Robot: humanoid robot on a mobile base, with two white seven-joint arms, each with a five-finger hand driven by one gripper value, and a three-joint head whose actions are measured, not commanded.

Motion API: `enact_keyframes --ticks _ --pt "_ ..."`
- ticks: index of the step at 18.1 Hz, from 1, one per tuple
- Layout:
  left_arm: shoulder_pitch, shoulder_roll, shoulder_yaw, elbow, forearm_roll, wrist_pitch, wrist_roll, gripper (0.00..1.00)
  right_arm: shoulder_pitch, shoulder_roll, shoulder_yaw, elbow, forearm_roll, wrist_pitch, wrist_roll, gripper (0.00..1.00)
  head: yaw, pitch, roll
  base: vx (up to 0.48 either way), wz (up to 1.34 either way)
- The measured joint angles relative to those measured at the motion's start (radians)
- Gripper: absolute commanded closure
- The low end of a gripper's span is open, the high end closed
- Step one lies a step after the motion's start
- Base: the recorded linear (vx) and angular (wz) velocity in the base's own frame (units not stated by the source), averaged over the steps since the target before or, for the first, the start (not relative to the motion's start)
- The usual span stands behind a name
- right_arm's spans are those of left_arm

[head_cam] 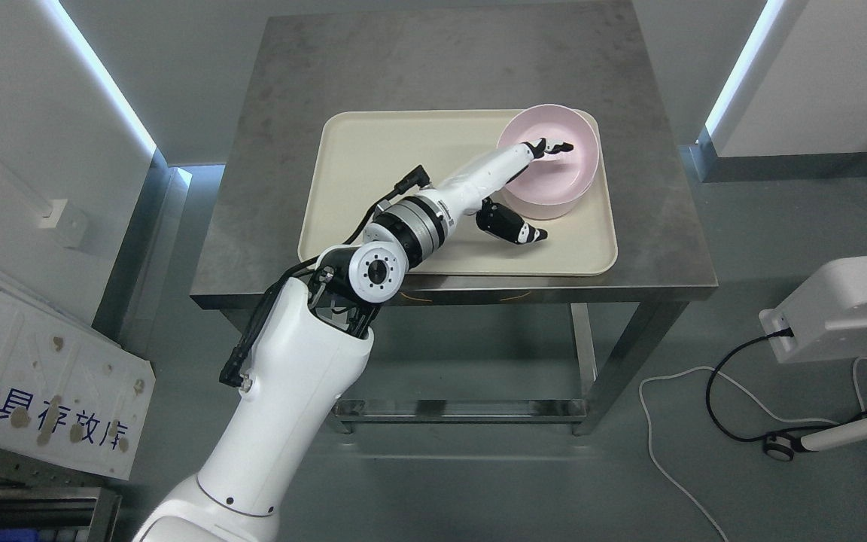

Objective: Stack pink IKEA bowls on left shelf middle
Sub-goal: 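Move the left hand to the rim of the stacked pink bowls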

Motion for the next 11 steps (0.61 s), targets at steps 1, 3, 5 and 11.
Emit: enact_keyframes --ticks 1,3,5,11 --pt "-0.002 0.0 0.002 -0.002 -0.024 0.0 -0.019 0.28 0.0 0.0 0.0 0.0 0.0 0.0 0.0 0.0 0.0 0.0 0.0 0.0 0.0" --pt "-0.006 0.0 0.002 -0.002 -0.059 0.0 -0.057 0.3 0.0 0.0 0.0 0.0 0.0 0.0 0.0 0.0 0.0 0.0 0.0 0.0 0.0" --pt "-0.015 0.0 -0.002 0.002 -0.083 0.001 -0.074 0.34 0.0 0.0 0.0 0.0 0.0 0.0 0.0 0.0 0.0 0.0 0.0 0.0 0.0" --pt "-0.04 0.0 -0.025 0.023 -0.117 -0.035 -0.085 0.61 0.0 0.0 0.0 0.0 0.0 0.0 0.0 0.0 0.0 0.0 0.0 0.0 0.0"
